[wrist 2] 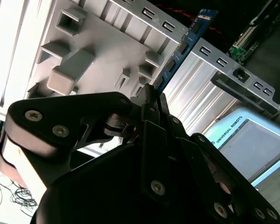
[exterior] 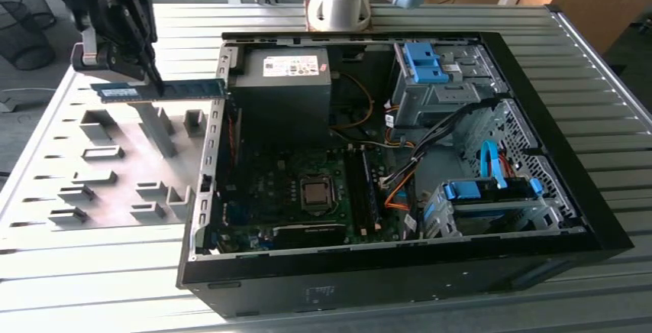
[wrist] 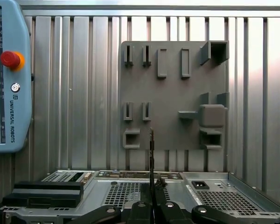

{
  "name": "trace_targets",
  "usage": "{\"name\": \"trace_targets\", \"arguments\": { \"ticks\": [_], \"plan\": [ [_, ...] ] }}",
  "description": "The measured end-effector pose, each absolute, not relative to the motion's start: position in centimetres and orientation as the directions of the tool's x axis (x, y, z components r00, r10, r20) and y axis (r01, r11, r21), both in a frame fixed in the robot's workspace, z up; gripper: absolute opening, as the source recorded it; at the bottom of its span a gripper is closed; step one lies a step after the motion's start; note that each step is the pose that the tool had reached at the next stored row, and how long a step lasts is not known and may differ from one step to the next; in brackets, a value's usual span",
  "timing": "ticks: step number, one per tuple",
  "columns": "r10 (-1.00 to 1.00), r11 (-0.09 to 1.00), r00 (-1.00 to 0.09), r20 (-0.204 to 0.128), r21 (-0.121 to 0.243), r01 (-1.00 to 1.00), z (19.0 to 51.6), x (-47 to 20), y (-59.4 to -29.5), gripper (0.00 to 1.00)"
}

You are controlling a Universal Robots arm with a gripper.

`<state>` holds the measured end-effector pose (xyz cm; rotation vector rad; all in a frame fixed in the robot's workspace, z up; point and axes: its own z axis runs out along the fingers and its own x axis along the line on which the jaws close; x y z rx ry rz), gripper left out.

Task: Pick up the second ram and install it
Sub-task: 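Pick up the second ram and move it above second insertion slot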

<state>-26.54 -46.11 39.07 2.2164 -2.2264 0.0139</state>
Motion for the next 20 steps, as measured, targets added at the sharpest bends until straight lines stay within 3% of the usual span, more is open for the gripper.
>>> {"name": "trace_targets", "arguments": {
  "ticks": [20],
  "plan": [
    [-1.0,0.004,-0.005,0.006,-0.006,-1.0,39.1,-23.4,-46.1,0.14]
  ]
}}
